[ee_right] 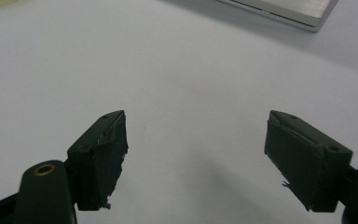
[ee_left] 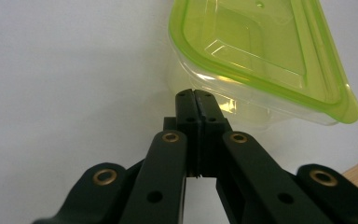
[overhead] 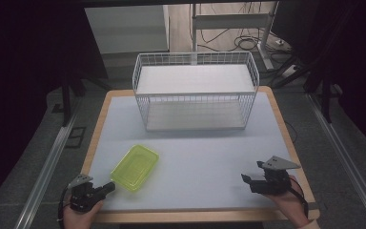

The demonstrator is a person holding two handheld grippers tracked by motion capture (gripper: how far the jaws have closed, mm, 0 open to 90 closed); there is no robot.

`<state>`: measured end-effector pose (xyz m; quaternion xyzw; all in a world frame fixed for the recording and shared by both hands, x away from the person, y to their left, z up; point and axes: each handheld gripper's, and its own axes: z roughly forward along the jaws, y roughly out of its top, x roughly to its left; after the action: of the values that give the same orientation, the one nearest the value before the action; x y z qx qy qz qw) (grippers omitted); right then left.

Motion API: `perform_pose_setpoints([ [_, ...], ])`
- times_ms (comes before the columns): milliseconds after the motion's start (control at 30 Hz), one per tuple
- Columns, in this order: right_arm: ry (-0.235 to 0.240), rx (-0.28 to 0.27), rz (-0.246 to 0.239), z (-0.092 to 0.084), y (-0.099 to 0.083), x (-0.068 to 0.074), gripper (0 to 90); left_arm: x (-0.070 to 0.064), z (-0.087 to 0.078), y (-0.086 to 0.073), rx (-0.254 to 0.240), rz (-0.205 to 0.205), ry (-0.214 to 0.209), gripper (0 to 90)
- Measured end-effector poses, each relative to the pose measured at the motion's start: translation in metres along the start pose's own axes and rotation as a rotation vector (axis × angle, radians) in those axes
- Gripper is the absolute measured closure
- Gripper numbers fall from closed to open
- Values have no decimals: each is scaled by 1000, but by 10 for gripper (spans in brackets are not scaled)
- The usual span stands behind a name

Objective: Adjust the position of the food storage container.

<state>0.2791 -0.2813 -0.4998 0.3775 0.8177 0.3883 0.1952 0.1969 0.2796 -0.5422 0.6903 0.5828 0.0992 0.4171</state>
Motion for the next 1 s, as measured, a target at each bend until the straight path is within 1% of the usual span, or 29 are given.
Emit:
perform_pose_setpoints([
  [133,-3,-5,2,-1,0,0,217,-4,3,1,14,14,-2,897],
  [267,-6,-3,2,-1,0,-2,218,-3,5,4,16,6,5,897],
  [467,-6,-4,3,-1,0,-2,218,-2,9,8,34,-2,6,897],
  [1000,-11,-4,2,-2,0,-2,218,6,24,31,60,-25,-2,896],
])
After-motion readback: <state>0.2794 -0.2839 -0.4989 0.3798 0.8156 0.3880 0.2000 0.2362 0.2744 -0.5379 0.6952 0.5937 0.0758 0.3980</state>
